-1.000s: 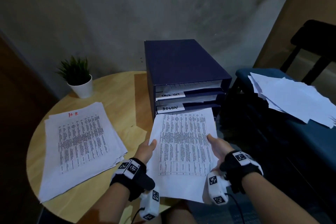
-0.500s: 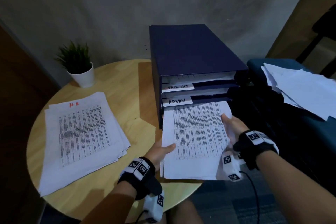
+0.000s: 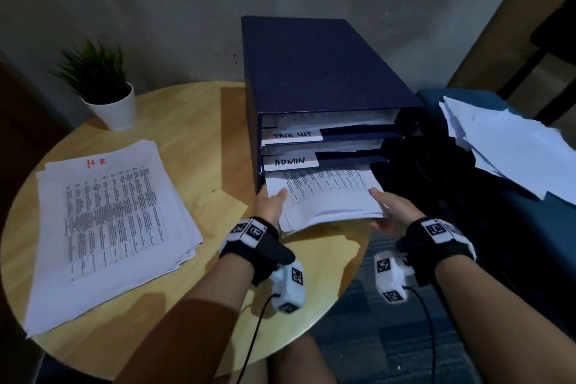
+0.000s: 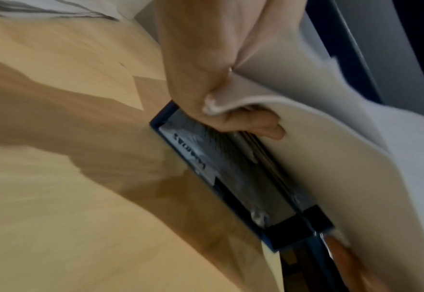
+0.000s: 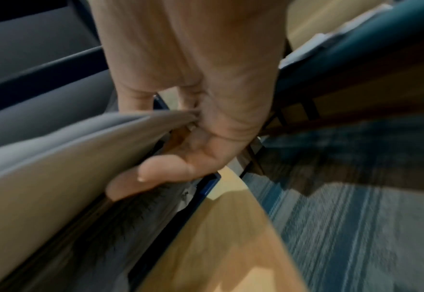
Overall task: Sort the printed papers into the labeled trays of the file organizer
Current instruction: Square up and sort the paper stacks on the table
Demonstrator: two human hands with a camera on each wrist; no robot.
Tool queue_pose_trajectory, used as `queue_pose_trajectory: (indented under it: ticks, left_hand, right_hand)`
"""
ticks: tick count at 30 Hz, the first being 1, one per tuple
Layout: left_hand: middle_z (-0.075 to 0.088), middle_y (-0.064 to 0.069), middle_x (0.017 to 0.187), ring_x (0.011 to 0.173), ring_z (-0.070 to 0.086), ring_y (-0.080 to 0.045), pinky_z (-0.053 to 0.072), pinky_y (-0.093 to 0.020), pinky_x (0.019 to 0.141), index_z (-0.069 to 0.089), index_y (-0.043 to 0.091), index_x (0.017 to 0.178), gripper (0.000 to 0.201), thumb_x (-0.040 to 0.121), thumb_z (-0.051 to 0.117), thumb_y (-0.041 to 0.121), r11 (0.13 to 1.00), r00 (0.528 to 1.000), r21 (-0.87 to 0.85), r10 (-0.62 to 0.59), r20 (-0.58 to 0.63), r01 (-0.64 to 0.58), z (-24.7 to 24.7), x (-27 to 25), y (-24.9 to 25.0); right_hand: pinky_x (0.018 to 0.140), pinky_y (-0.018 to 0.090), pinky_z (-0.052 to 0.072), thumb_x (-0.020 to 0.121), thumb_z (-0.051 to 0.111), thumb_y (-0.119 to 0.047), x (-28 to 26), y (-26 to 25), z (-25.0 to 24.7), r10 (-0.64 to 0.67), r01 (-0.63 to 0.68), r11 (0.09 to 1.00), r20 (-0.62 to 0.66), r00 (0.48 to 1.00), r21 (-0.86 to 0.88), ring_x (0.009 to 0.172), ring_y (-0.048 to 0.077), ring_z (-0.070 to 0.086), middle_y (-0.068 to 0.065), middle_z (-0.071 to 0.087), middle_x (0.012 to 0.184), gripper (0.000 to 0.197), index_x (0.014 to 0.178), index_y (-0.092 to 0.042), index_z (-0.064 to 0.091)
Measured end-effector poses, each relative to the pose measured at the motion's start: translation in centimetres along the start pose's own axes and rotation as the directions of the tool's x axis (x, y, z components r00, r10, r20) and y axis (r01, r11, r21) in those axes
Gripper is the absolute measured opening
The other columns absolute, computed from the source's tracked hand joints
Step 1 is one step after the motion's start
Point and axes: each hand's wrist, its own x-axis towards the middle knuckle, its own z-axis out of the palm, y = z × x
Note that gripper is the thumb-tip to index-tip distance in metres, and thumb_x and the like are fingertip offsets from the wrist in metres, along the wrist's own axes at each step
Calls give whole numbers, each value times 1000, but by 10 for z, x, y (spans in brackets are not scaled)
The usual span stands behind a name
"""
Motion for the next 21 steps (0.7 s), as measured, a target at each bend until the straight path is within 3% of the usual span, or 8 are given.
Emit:
queue_pose_trajectory:
  ticks: [3,5,6,10,12,15,17,21]
  left_hand:
    - [22,-4,157,143,27,-28,29,-46,112,16,19,151,78,89,60,38,995,996,-66,-78,40,80,5,5,16]
    - [31,-3,153,134,40,-28,41,-44,106,25,19,148,103,66,78,51,982,977,-62,-168,129,177,2,4,18]
    - [37,-3,150,124,51,-26,50,-41,97,29,16,146,98,67,80,45,976,962,-44,-204,183,215,0,0,16]
    - [70,-7,100,61,71,-7,57,-18,54,41,-1,136,50,92,58,16,968,926,89,-249,285,233,-6,-19,6]
    - [69,-11,102,55,69,-6,53,-15,45,32,-3,140,52,94,54,10,979,952,11,-202,229,205,-7,-20,9]
    - [54,-21,132,79,67,-16,56,-15,55,4,2,149,70,96,49,4,951,973,-233,-166,162,201,-1,-17,14]
    - [49,-24,137,94,63,-20,58,-19,66,1,5,150,71,96,47,2,930,979,-320,-136,153,180,6,-16,15]
    - [54,-27,125,102,56,-26,46,-31,100,10,-5,147,59,96,40,-7,872,991,-474,-79,113,123,15,-12,18]
  right_hand:
    - [40,14,44,94,54,-12,-1,5,0,-20,24,985,-26,999,173,46,14,55,12,60,75,20,113,-7,47]
    - [40,18,47,93,52,-1,1,1,4,-52,78,972,-120,991,221,30,12,52,15,59,67,23,113,-4,41]
    - [43,24,48,93,52,1,2,-3,7,-61,97,970,-165,984,222,27,11,50,15,57,68,27,116,-5,40]
    - [45,25,50,93,54,-5,7,-16,22,-71,153,939,-261,963,308,52,17,53,13,50,90,64,148,-9,22]
    - [40,19,51,94,53,-7,6,-16,31,-59,152,910,-242,968,386,61,21,63,12,52,84,59,146,-3,25]
    - [38,20,51,96,49,-6,0,-5,47,16,39,883,-112,994,467,95,30,66,16,56,95,26,117,9,49]
    - [35,22,50,95,50,-5,-6,3,57,47,-39,860,-4,999,508,82,25,62,15,58,87,10,92,3,54]
    - [49,21,57,94,51,-4,2,0,75,-18,-15,865,61,998,502,76,22,63,15,60,88,10,102,-1,55]
